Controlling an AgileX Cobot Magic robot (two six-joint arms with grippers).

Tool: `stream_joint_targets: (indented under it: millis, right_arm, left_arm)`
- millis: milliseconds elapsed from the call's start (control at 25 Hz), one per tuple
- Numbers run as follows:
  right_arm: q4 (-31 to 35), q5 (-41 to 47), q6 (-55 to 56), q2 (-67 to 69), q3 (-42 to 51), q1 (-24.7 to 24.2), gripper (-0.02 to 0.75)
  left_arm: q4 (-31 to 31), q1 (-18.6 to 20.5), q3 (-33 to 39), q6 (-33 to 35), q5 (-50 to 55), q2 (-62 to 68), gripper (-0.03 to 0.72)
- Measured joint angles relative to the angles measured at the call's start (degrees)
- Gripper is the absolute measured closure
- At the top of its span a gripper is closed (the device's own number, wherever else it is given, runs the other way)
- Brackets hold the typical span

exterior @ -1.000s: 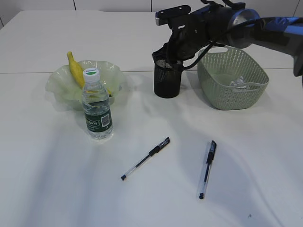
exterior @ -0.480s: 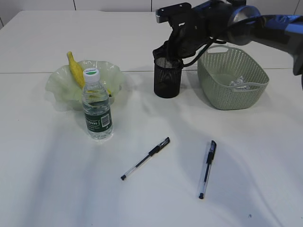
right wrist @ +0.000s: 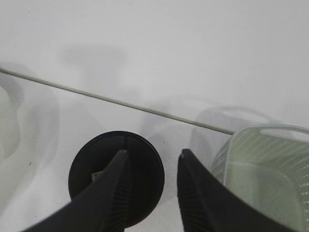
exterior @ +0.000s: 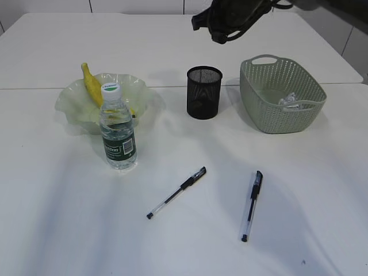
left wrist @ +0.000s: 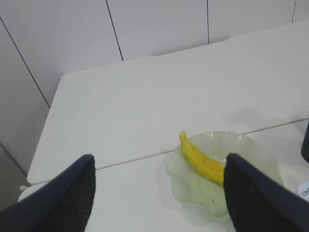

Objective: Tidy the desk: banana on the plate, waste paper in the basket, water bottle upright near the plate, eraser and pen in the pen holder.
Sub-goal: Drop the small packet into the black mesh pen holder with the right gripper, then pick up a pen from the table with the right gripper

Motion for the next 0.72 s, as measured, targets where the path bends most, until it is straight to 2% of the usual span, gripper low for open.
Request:
stream_joint_targets:
  millis: [720]
  right_arm:
    - [-3.51,20.13,0.5,-8.18,-0.51,0.0,0.489]
  left_arm:
    - [0.1,0.0,0.0,0.0,0.09,-1.67,0.099]
